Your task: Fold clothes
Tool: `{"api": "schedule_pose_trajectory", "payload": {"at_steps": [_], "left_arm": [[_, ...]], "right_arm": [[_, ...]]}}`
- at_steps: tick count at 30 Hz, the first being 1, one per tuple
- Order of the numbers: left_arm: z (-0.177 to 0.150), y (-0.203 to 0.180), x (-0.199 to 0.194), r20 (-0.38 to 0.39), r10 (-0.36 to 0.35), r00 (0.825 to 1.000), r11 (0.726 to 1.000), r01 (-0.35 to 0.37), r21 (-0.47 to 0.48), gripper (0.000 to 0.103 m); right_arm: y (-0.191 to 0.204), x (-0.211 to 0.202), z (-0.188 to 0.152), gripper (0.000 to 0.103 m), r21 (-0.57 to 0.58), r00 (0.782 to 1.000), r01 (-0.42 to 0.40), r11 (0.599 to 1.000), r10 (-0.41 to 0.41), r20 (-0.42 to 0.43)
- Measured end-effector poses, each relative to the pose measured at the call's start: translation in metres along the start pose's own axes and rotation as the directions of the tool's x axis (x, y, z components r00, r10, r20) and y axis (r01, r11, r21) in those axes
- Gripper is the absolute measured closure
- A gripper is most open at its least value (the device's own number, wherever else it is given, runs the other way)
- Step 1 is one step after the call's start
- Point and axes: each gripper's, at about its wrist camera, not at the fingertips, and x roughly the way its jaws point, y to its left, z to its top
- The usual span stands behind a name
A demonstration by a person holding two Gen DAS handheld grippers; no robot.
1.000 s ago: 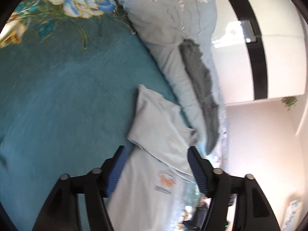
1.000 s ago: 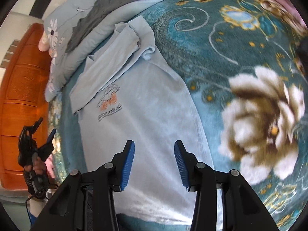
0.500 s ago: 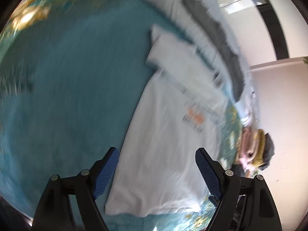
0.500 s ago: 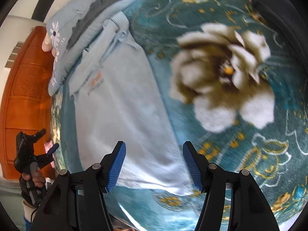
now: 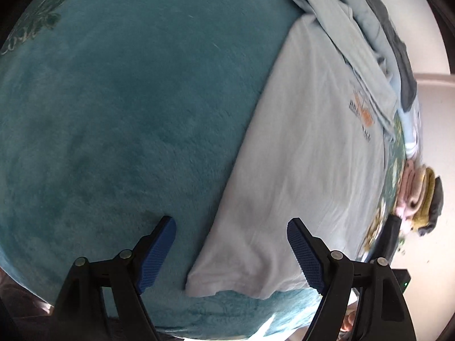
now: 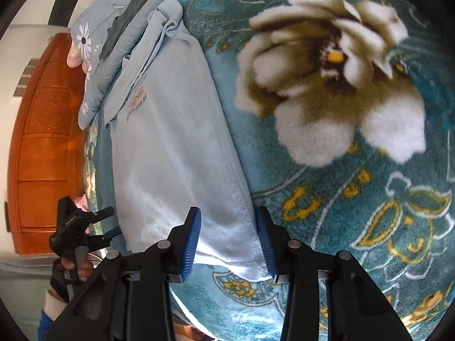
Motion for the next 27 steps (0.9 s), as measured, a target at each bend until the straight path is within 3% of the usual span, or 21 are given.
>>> {"api": "schedule_pose_trajectory", "payload": {"at_steps": [6, 8, 10, 14, 16, 19, 22, 27], "left_arm": [[-0.014, 0.001, 0.018, -0.14, -0.064, 0.988, 0.997, 0.059, -0.045, 0.021], [-0.02, 0.005, 0.024, -0.182, -0.084, 0.98, 0.994, 0.07, -0.081, 0.027], [-0.023, 0.005, 0.024, -0.181, -0.054, 0.982, 0.996, 0.04, -0.08, 0.036], [-0.03, 0.01, 0.02, -0.163, 0.012, 0.987, 0.995, -0.028, -0.096, 0.071], [-0.035, 0.008, 0.022, -0.165, 0.06, 0.984, 0.994, -0.073, -0.075, 0.083], [-0.042, -0.006, 0.027, -0.169, 0.155, 0.973, 0.988, -0.156, 0.006, 0.087], [-0.053, -0.022, 0.033, -0.172, 0.245, 0.954, 0.968, -0.232, 0.091, 0.093], [-0.073, -0.052, 0.029, -0.129, 0.372, 0.919, 0.908, -0.332, 0.257, 0.098]], "right_arm": [[-0.013, -0.001, -0.014, 0.065, 0.057, 0.998, -0.06, 0.997, 0.062, -0.019], [-0.015, -0.001, -0.017, 0.065, 0.063, 0.997, -0.076, 0.995, 0.077, -0.023], [-0.015, -0.001, -0.016, 0.065, 0.073, 0.996, -0.084, 0.994, 0.085, -0.019], [-0.014, 0.0, -0.015, 0.065, 0.09, 0.996, -0.085, 0.992, 0.085, -0.004], [-0.012, 0.0, -0.015, 0.065, 0.088, 0.997, -0.074, 0.993, 0.074, 0.002], [-0.008, 0.001, -0.016, 0.073, 0.078, 0.999, -0.042, 0.996, 0.043, -0.011], [-0.005, 0.002, -0.019, 0.09, 0.061, 0.999, -0.004, 0.998, 0.006, -0.037], [0.005, -0.006, -0.025, 0.097, -0.006, 0.999, 0.03, 1.0, -0.031, -0.029]]}}
